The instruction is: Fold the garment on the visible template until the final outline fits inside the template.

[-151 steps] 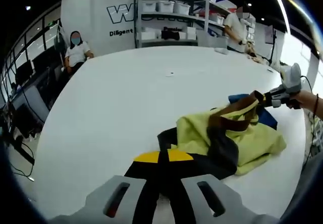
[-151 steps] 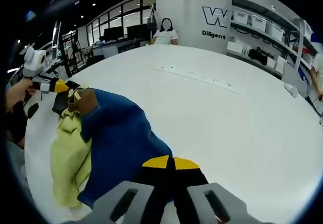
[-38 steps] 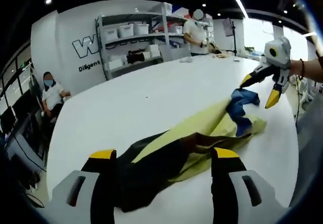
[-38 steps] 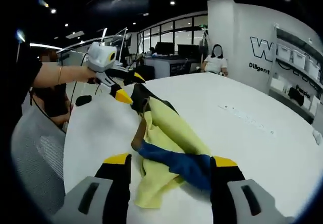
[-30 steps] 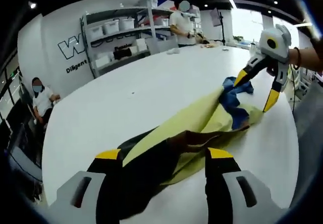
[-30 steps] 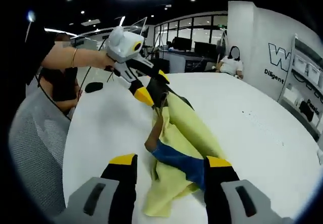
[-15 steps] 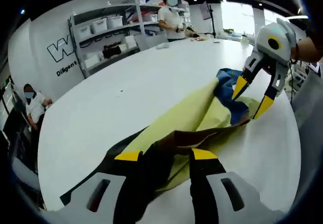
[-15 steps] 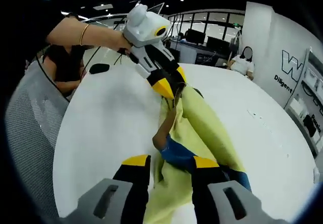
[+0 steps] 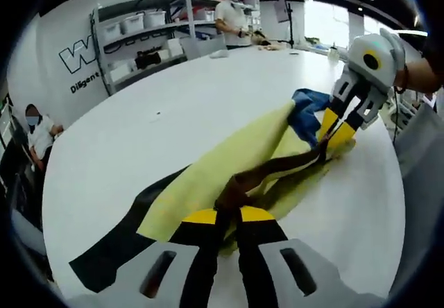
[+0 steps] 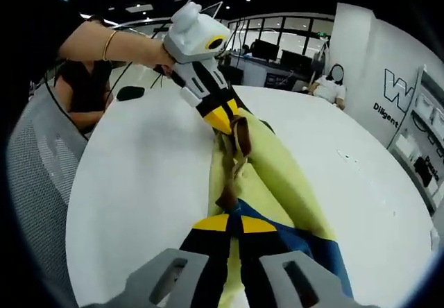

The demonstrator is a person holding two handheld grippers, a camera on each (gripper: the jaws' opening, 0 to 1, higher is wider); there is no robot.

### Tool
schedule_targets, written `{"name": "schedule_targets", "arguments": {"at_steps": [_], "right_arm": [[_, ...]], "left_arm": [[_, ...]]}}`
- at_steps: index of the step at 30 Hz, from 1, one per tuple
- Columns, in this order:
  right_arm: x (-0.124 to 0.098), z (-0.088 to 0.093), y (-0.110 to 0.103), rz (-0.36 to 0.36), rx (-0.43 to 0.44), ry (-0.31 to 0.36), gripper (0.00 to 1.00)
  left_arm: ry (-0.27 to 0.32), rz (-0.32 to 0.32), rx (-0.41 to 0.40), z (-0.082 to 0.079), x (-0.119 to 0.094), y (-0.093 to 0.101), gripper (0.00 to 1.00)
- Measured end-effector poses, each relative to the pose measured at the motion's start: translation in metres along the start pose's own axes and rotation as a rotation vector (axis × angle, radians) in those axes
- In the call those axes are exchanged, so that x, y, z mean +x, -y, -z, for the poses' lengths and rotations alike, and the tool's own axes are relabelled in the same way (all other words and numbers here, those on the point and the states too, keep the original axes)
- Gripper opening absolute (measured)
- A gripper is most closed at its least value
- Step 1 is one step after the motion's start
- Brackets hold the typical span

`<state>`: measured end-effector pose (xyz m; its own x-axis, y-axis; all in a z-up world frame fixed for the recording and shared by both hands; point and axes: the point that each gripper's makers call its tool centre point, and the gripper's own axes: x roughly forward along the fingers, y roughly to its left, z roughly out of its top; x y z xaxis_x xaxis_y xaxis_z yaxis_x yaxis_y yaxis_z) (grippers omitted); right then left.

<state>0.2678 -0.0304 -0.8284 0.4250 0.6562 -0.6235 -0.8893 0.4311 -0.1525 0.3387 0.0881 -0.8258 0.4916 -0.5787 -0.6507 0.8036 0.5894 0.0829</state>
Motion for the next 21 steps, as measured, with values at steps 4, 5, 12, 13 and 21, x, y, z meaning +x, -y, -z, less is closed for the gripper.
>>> {"name": "schedule_targets", "arguments": {"at_steps": [4,5,12,13,21], "right_arm": [[-0.005,-0.005,0.003,0.004,0.046,0.025,0.00],[-0.007,-0.007,0.003,0.007,0.052,0.030,0.00],[-0.016,-0.020,0.014,0.054,0.060,0.063,0.00],[-0.016,-0.023,0.017,0.059,0.070,0.074,0.00],[-0.022,-0.049,0.048,0.123,0.128,0.139,0.00]], "left_arm": [[0.012,-0.007,-0.011,-0.004,-0.006,0.000,0.05],[0.014,-0.008,-0.007,-0.005,-0.007,0.000,0.05],[0.061,-0.024,-0.036,-0.019,-0.018,-0.002,0.05],[0.071,-0.020,-0.058,-0.022,-0.019,-0.002,0.05],[0.098,-0.027,-0.098,-0.047,-0.022,-0.009,0.05]]}}
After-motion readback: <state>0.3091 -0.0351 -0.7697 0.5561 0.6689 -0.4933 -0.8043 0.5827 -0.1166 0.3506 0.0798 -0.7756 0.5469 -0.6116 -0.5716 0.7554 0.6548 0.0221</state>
